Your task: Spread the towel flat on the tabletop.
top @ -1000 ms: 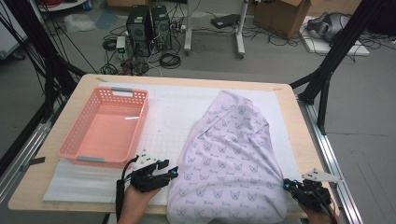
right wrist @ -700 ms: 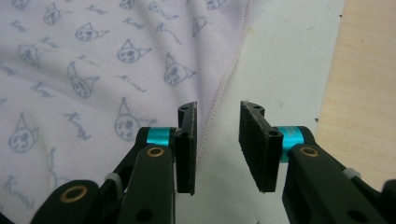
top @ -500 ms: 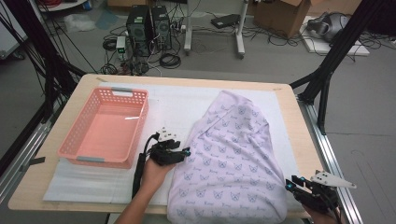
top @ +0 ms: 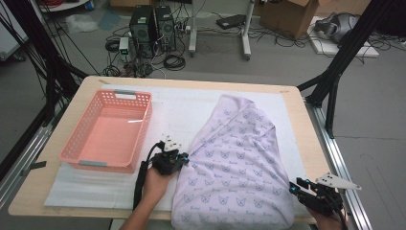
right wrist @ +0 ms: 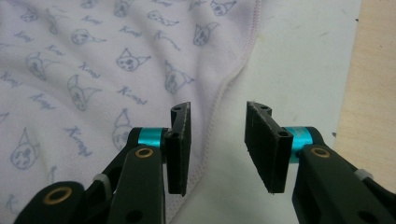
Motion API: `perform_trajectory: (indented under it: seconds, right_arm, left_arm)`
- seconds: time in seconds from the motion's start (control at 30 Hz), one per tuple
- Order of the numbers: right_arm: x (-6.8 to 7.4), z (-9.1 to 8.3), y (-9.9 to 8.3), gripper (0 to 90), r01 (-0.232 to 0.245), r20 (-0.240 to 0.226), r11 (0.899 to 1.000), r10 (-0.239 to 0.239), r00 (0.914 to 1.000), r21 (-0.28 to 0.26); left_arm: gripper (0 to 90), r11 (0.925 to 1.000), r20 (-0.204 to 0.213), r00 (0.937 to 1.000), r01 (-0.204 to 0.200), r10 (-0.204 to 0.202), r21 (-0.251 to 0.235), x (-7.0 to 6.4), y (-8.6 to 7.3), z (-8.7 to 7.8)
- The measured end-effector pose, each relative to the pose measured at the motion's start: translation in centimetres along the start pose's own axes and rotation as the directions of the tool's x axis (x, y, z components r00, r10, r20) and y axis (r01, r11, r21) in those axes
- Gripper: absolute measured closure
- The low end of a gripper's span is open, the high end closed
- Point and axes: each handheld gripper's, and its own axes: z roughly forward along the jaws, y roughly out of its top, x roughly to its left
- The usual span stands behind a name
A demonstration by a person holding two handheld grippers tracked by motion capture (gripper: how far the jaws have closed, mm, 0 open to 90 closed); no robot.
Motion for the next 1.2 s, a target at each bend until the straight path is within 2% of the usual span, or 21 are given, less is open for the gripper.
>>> perform_trajectory:
  seconds: [0.13,0.3,0.47,0.57,0.7,0.77,0.8,0.87,0.97,1.07,1.2]
  right_arm:
    - [0.3,0.3,0.2,61.0,-0.001,-0.009,1.000,0.001,1.0000,0.003]
    - [0.8,1.1,0.7,61.1,0.002,-0.030,1.000,-0.002,0.9996,0.006]
    - [1.5,2.6,1.7,60.8,0.012,-0.048,1.000,-0.011,0.9988,0.009]
    - [1.8,3.9,2.5,58.4,0.026,-0.052,1.000,-0.025,0.9983,0.017]
    - [1.8,5.6,3.7,54.9,0.018,-0.046,1.000,-0.017,0.9988,0.017]
    - [1.7,6.4,4.1,54.5,0.003,-0.048,1.000,-0.002,0.9989,0.019]
    - [1.7,6.8,4.2,55.7,0.000,-0.050,1.000,0.002,0.9987,0.026]
    - [1.8,7.6,4.2,65.8,0.020,-0.065,0.998,-0.017,0.9978,0.055]
    - [2.0,7.5,4.1,81.9,0.032,-0.078,0.998,-0.029,0.9966,0.047]
    - [2.0,6.6,3.8,84.8,0.069,-0.068,0.995,-0.064,0.9956,0.065]
    - [1.5,4.7,2.7,84.9,0.078,-0.049,0.994,-0.074,0.9961,0.079]
  left_arm:
    - [85.9,0.9996,0.007,0.9998,0.018,-0.018,-0.024,0.1,-2.0,-2.5]
    - [85.9,0.9993,0.006,0.9999,0.011,-0.011,-0.035,-0.1,-4.0,-5.4]
    - [85.6,0.9993,0.028,0.9996,0.003,-0.002,-0.037,-0.6,-5.4,-6.9]
    - [81.7,0.9980,0.041,0.9990,0.017,-0.014,-0.061,-0.5,-5.5,-7.0]
    - [61.4,0.9940,0.041,0.9982,0.048,-0.044,-0.098,-0.1,-5.2,-6.8]
    - [55.4,0.9921,0.040,0.9982,0.049,-0.044,-0.116,0.1,-4.9,-6.6]
    - [53.5,0.9921,0.040,0.9982,0.049,-0.044,-0.116,0.1,-4.9,-6.6]
    - [51.1,0.9898,0.035,0.9988,0.038,-0.033,-0.137,0.3,-4.2,-6.2]
    - [47.6,0.9879,0.037,0.9986,0.043,-0.038,-0.149,0.6,-3.4,-5.5]
    - [47.2,0.9865,0.040,0.9984,0.046,-0.040,-0.157,0.8,-2.6,-4.8]
    - [46.8,0.9855,0.056,0.9973,0.056,-0.048,-0.160,0.8,-2.1,-4.0]
